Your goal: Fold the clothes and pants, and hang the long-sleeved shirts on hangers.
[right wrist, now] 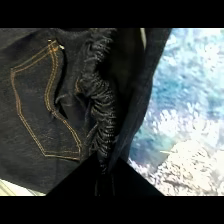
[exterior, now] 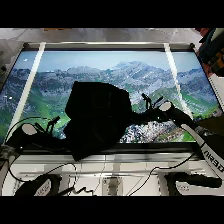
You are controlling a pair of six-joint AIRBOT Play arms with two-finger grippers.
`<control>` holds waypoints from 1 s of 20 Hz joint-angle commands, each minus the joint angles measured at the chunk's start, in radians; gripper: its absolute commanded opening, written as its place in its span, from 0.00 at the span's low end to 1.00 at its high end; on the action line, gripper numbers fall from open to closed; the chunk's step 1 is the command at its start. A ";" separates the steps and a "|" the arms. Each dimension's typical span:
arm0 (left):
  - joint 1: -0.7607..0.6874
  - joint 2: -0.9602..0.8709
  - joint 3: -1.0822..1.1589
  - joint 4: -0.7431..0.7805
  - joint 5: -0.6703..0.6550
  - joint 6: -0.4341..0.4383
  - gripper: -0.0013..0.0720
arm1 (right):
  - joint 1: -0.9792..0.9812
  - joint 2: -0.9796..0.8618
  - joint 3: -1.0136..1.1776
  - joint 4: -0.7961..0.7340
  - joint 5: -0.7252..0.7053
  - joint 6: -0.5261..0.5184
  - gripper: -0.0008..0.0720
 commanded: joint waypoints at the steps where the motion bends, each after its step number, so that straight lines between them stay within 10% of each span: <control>1: -0.001 -0.034 -0.033 -0.015 -0.013 0.002 0.97 | 0.004 0.001 0.000 0.041 0.000 0.000 0.06; 10: -0.174 -0.183 -0.034 -0.049 0.096 0.068 0.93 | 0.004 0.003 0.002 0.080 0.007 0.000 0.06; 15: -0.166 -0.235 -0.016 -0.056 0.142 0.069 0.03 | 0.004 0.044 0.002 0.079 -0.001 -0.004 0.06; 20: -0.087 -0.174 0.239 -0.056 0.094 0.074 0.03 | 0.004 0.177 0.002 0.060 0.002 -0.129 0.06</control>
